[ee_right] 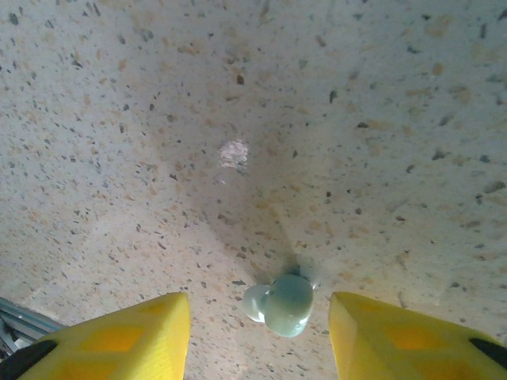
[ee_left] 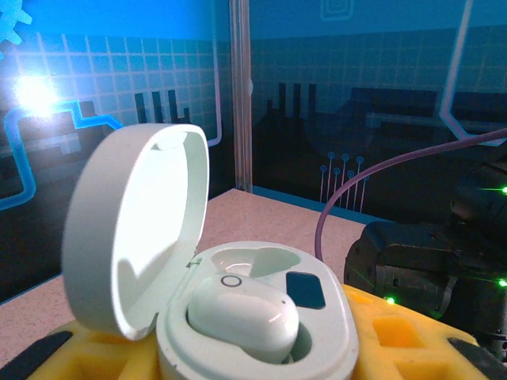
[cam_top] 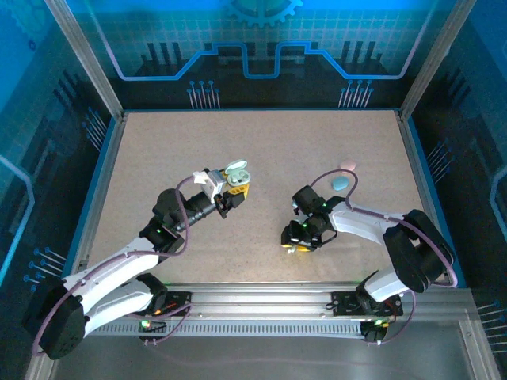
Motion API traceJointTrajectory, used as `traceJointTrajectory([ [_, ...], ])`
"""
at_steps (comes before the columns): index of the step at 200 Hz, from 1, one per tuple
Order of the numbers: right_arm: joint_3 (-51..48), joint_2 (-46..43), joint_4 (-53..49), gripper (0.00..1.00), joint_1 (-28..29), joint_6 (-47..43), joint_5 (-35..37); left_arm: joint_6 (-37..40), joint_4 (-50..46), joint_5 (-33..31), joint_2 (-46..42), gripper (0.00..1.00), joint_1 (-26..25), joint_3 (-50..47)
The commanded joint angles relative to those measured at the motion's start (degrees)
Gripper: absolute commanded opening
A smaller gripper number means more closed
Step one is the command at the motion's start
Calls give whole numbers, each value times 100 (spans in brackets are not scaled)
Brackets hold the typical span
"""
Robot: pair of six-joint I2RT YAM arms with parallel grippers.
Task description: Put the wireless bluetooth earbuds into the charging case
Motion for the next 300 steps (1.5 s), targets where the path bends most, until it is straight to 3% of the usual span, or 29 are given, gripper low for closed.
traceJointTrajectory([
  [1, 11, 74, -129, 50, 72, -14, 33, 7, 132, -75, -7, 35, -39, -21],
  [34, -91, 162, 235, 48, 106, 128, -249, 6, 126, -65, -11, 35, -42, -20],
  [142, 50, 84, 273, 42, 384, 228, -242, 1, 46, -55, -73, 35, -39, 40],
  [224, 528, 397, 233, 44, 603, 20, -237, 17, 41, -54, -105, 35, -44, 27],
  [300, 980, 607, -532, 46, 714, 216, 357, 54, 85, -149, -187, 35, -39, -64],
])
